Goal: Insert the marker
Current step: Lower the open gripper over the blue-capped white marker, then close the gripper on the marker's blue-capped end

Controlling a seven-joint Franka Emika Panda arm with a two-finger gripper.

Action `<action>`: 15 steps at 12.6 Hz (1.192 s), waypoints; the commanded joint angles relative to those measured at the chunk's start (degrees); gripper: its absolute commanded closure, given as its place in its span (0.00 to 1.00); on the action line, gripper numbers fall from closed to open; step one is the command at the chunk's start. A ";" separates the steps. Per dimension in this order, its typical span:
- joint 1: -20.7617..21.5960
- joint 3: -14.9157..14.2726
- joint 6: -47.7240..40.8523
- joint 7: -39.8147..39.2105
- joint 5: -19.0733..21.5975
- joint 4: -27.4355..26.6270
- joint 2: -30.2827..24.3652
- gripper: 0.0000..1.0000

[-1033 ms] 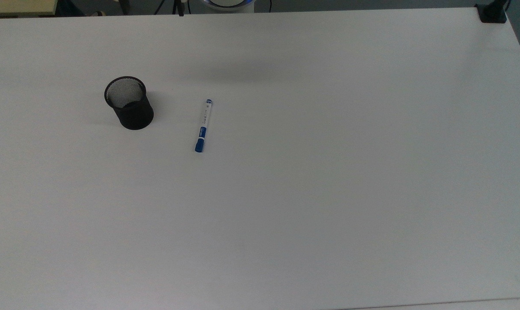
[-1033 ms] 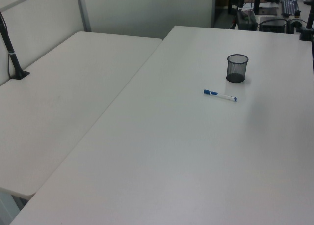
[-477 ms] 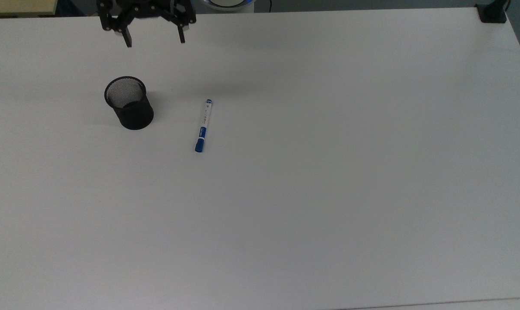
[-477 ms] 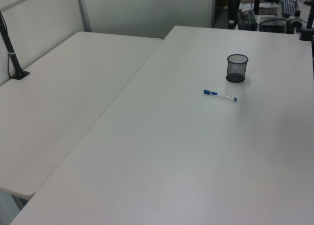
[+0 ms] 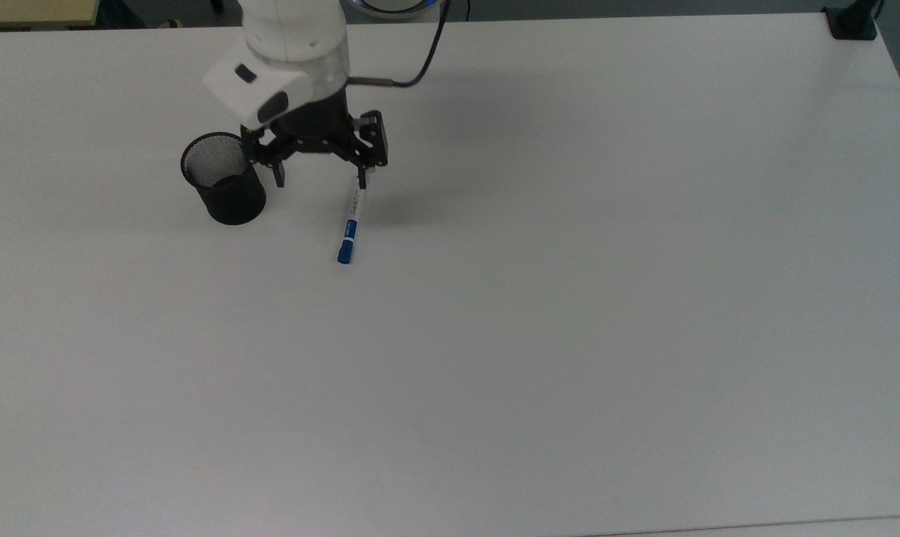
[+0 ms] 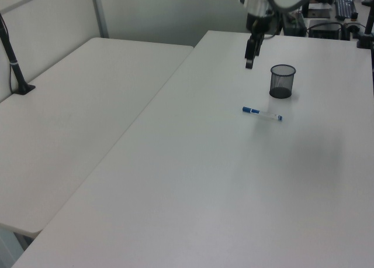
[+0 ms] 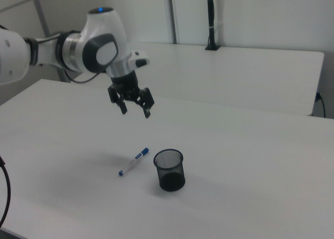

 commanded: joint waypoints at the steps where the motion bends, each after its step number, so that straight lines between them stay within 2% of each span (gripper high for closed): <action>1: 1.17 -0.19 6.87 6.49 -3.89 -5.39 2.60 0.00; 5: 2.14 -0.27 11.54 13.61 -7.14 -5.57 9.28 0.04; 7: 2.14 -0.19 13.04 17.21 -7.59 -5.57 11.31 0.15; 8: 2.14 -0.19 13.30 17.66 -7.50 -5.48 12.19 0.30; 9: 2.14 -0.19 14.44 19.23 -7.50 -5.48 12.54 0.55; 10: 2.14 -0.19 16.10 21.33 -7.41 -5.57 12.89 0.89; 11: 1.88 -0.19 16.29 22.57 -7.32 -5.39 12.90 1.00; 14: 1.61 -0.19 16.03 22.58 -6.88 -5.04 12.11 1.00; 15: 1.44 -0.19 15.68 22.24 -6.80 -5.04 10.28 1.00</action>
